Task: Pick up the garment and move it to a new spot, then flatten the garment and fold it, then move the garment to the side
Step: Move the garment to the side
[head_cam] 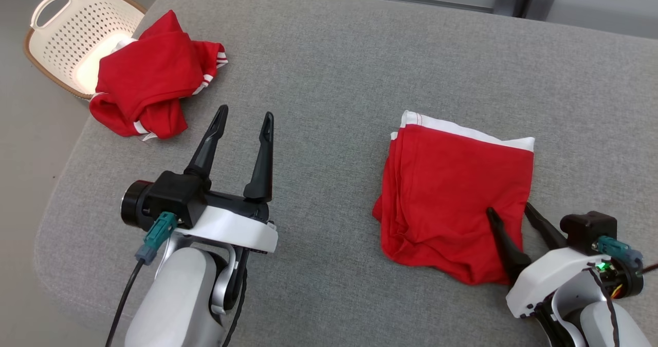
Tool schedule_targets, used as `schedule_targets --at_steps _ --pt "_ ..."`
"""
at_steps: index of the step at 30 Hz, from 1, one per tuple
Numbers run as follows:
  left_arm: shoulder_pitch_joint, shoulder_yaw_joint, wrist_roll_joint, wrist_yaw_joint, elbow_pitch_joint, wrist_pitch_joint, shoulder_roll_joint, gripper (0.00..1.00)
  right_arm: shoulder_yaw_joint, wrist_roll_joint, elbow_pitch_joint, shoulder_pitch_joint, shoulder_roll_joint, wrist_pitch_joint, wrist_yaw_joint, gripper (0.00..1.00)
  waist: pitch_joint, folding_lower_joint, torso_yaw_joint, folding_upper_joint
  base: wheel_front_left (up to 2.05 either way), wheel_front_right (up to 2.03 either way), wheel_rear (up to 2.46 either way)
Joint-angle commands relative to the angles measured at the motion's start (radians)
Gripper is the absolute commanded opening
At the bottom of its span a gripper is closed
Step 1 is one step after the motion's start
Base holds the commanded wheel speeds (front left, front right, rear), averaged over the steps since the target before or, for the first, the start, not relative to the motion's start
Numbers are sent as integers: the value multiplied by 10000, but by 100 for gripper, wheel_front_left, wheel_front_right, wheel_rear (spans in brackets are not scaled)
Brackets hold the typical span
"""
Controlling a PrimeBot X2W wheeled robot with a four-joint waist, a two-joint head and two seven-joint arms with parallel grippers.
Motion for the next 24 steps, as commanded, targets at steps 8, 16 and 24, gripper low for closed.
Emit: schedule_targets --at_steps 8,16,24 --pt "156 60 173 244 -491 -47 15 100 229 -134 85 -111 -116 451 -14 0 -16 0 -331 -1 0 0 0" --pt "238 246 776 56 -555 -47 133 100 446 -150 -742 259 -457 206 -11 0 -70 0 -2086 -1 0 0 0" --pt "56 188 1074 -245 -488 -47 456 100 1130 461 -440 -123 -1182 -416 -13 0 164 0 -4328 -1 0 0 0"
